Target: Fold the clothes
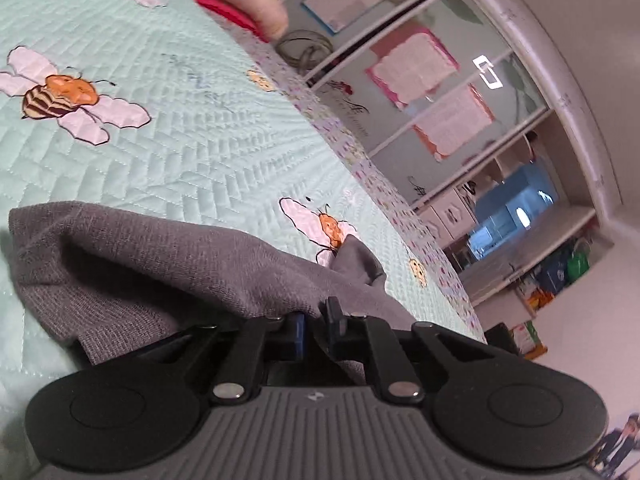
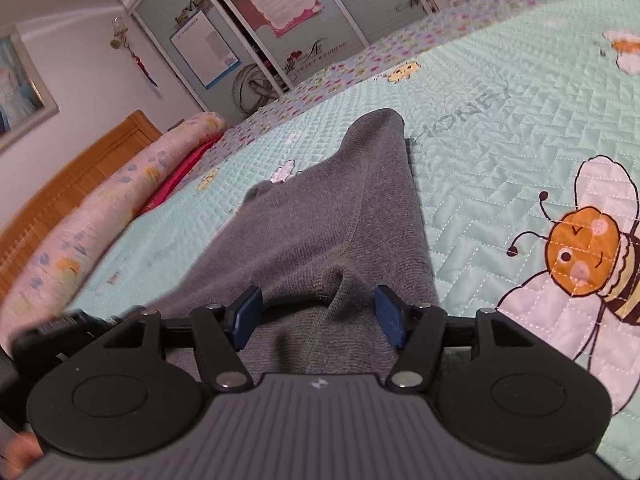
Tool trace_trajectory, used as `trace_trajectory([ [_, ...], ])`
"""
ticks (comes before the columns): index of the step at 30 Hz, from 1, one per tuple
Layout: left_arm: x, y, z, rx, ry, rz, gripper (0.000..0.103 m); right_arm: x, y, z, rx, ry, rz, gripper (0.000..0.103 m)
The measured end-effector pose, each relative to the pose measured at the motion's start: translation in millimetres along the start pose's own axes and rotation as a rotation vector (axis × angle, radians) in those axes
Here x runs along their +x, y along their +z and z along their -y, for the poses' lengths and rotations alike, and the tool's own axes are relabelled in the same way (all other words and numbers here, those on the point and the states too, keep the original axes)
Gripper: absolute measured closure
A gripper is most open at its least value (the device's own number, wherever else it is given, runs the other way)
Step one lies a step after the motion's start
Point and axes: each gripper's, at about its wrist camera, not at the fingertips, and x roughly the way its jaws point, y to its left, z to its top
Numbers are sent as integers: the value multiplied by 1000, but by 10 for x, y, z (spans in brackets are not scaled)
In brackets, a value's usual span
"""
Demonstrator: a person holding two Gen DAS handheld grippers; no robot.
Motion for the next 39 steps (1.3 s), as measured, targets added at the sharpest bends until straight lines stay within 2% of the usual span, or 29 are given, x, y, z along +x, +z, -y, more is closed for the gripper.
trace_trajectory([
  [2, 35, -25, -77, -21, -3, -13, 93, -81, 110, 69, 70, 69, 23, 45],
  [4, 69, -51, -154, -42, -7, -27, 93, -42, 299, 149, 127, 123, 45, 61],
  [7, 93, -88, -222, -58, -19, -33, 93, 265, 601, 311, 198, 125, 55, 72],
  [11, 88, -115, -232, -47, -30, -20, 93, 774, 934, 470, 225, 97, 81, 72],
  [14, 96, -121, -264, -56, -41, -22, 93, 1166, 1019, 639, 278, 66, 48, 74],
  [15, 99, -122, -271, -59, -43, -23, 93, 1278, 1013, 694, 287, 39, 31, 85],
  [16, 107, -122, -275, -63, -46, -25, 93, 1339, 969, 732, 302, 30, 26, 101],
  [17, 116, -123, -284, -68, -48, -27, 93, 1347, 942, 760, 316, 28, 28, 103],
  [19, 124, -125, -296, -76, -50, -31, 93, 1347, 912, 799, 337, 32, 29, 103],
  [26, 108, -134, -289, -91, -44, -35, 92, 1362, 931, 636, 257, -32, 21, 103],
  [32, 79, -100, -318, -127, -49, -60, 91, 1384, 925, 707, 274, -20, 10, 103],
  [39, -168, -72, -396, -164, -23, -96, 90, 1382, 973, 754, 308, 2, 10, 103],
])
